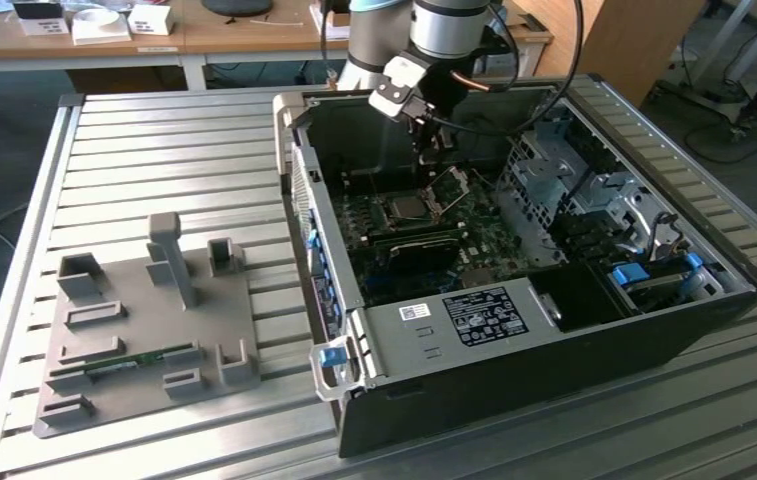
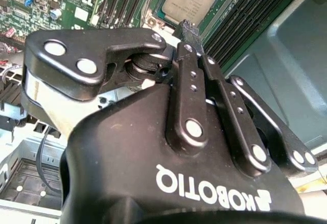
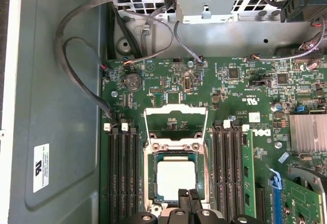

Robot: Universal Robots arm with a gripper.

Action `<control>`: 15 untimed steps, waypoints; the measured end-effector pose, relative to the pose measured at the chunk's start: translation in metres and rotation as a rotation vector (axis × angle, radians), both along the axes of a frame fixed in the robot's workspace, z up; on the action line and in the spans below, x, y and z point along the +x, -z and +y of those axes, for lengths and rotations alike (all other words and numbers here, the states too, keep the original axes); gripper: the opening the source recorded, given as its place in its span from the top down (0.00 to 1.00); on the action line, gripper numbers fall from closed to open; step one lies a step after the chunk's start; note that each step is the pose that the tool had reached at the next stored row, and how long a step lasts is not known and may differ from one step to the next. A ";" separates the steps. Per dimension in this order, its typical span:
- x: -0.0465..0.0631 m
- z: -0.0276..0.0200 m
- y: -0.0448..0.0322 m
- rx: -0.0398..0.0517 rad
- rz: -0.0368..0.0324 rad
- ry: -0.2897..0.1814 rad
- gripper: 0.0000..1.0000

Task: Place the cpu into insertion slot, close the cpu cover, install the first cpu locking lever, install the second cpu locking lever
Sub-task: 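Close the cpu cover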

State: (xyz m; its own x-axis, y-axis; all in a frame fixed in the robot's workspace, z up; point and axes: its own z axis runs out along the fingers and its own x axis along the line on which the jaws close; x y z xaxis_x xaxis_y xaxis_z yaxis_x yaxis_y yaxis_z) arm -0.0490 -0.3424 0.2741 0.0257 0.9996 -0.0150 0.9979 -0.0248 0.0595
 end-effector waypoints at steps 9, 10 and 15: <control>0.003 0.0000 -0.0002 -0.0002 0.0002 0.000 0.89; 0.004 0.0000 -0.0001 -0.0002 0.0001 0.000 0.89; 0.009 0.0000 -0.0001 -0.0001 0.0001 0.000 0.89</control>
